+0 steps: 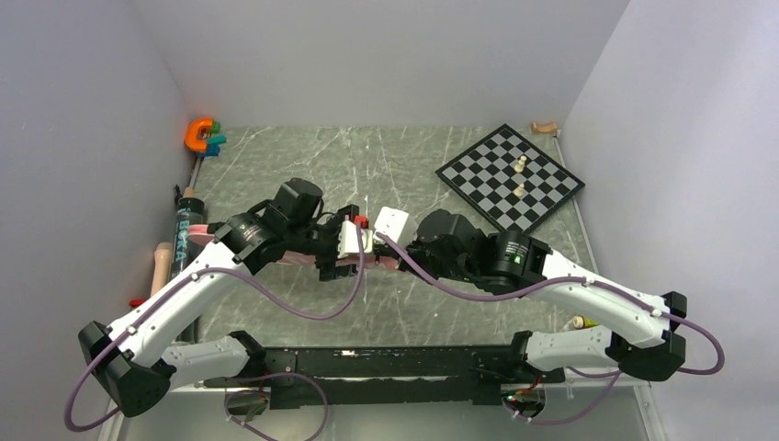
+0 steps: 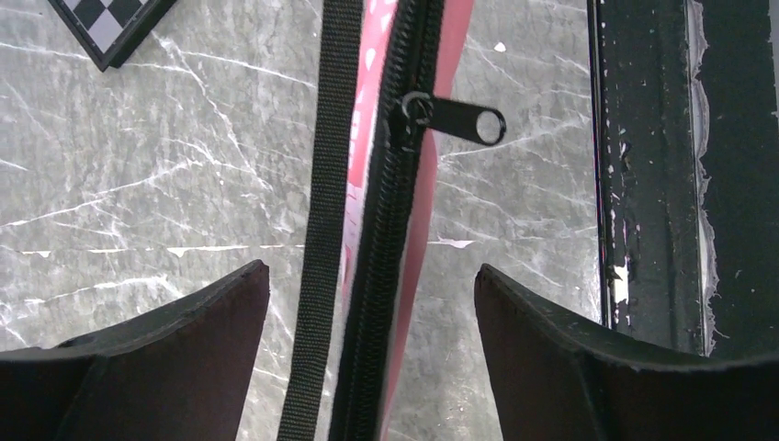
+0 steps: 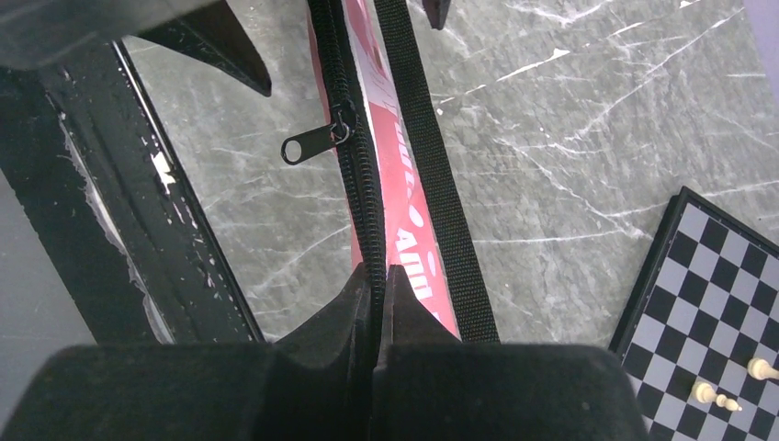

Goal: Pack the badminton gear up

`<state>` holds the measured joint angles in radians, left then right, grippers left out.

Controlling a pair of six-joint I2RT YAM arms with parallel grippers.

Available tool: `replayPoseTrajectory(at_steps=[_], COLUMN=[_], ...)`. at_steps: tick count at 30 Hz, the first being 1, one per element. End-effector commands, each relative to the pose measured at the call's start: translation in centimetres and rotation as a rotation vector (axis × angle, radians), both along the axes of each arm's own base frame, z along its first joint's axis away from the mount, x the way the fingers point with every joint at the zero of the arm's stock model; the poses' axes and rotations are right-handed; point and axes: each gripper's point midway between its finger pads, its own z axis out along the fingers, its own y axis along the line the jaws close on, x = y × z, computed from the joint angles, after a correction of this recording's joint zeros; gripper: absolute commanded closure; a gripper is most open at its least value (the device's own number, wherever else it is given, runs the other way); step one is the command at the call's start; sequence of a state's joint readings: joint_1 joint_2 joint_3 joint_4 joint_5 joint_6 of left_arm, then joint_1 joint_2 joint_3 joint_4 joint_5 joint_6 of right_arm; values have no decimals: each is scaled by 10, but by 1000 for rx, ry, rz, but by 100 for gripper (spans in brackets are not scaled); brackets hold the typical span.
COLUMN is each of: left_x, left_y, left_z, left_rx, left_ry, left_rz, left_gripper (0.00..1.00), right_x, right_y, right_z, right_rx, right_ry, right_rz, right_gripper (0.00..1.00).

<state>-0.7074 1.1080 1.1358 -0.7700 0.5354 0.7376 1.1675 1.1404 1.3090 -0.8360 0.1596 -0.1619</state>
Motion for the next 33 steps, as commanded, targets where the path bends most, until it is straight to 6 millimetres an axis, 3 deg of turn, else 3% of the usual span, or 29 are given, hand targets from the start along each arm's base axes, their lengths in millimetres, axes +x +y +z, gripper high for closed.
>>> replayPoseTrajectory(at_steps=[1, 5, 9, 16, 26, 29, 33], left_x=[5, 3, -3, -6, -4, -6, -9], left_y=[-10, -13, -12, -7, -3, -2, -2], left_z=[40, 51, 51, 43, 50, 47, 50], left_rx=[-85, -124, -139, -125, -135, -132, -137], left_ry=[-62, -62, -55, -59, -122, -128, -122], left_rz=[-1, -2, -8, -9, 2, -5, -18], left_gripper=[18, 29, 50, 58, 94, 100, 100], right_x=[9, 9, 10, 13, 16, 12, 8], right_y=[23, 25, 27, 38, 47, 51, 52], right_z=[57, 57, 60, 63, 68, 77, 85], right_rx=[192, 192, 194, 199, 216, 249, 303], right_ry=[-93, -95, -100, -90, -71, -53, -31], right_rz=[-12, -17, -19, -21, -41, -30, -31], right_gripper=[100, 100, 100, 100, 100, 100, 100])
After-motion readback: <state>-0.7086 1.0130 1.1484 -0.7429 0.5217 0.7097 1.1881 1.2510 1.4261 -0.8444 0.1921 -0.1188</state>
